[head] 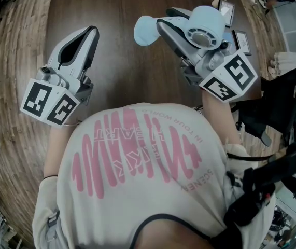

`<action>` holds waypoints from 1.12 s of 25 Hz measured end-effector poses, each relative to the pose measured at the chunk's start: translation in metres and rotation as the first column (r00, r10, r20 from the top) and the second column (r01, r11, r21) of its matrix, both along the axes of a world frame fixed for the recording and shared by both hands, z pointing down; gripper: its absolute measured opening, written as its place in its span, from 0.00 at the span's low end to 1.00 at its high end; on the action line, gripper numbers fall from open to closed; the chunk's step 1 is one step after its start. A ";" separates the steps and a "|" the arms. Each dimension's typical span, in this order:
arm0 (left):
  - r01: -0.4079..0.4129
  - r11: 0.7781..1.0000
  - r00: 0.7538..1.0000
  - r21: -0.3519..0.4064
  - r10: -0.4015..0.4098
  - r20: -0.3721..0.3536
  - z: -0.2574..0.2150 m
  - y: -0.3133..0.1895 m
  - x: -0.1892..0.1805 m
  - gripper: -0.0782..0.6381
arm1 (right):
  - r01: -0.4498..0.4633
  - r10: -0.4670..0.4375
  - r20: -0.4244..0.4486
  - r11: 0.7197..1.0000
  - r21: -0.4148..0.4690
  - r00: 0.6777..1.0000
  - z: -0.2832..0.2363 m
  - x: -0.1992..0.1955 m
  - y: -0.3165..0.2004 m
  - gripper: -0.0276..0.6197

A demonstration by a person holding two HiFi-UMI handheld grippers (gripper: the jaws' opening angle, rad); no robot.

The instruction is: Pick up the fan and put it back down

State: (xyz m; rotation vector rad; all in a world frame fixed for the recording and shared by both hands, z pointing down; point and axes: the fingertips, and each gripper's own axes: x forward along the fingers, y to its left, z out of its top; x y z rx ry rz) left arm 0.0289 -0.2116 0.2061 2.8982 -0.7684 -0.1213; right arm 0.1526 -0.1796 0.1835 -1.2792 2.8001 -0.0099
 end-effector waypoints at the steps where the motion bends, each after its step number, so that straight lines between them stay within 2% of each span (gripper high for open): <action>1: 0.001 1.000 1.000 0.001 -0.001 -0.001 0.000 0.000 0.000 0.14 | -0.001 0.001 0.000 1.000 -0.001 1.000 0.000 0.000 0.000 0.26; 8: 0.017 1.000 1.000 -0.014 -0.017 0.005 0.004 0.000 -0.005 0.14 | 0.001 -0.001 0.000 1.000 -0.017 1.000 0.006 -0.001 -0.001 0.26; 15: 0.057 0.997 0.998 -0.043 -0.056 0.002 0.012 0.001 -0.024 0.14 | 0.014 -0.013 0.007 0.997 -0.074 1.000 0.027 -0.009 -0.014 0.26; 22: 0.126 0.988 0.992 -0.090 -0.126 0.010 0.023 0.006 -0.059 0.14 | -0.012 0.007 -0.023 0.971 -0.237 1.000 0.103 -0.013 -0.040 0.26; 25: 0.160 0.980 0.987 -0.121 -0.159 0.019 0.031 0.013 -0.070 0.14 | -0.036 0.011 -0.082 0.950 -0.310 0.997 0.143 -0.010 -0.046 0.26; 28: 0.184 0.970 0.983 -0.157 -0.183 0.023 0.040 0.019 -0.083 0.14 | -0.063 0.010 -0.158 0.940 -0.335 0.987 0.171 -0.014 -0.053 0.26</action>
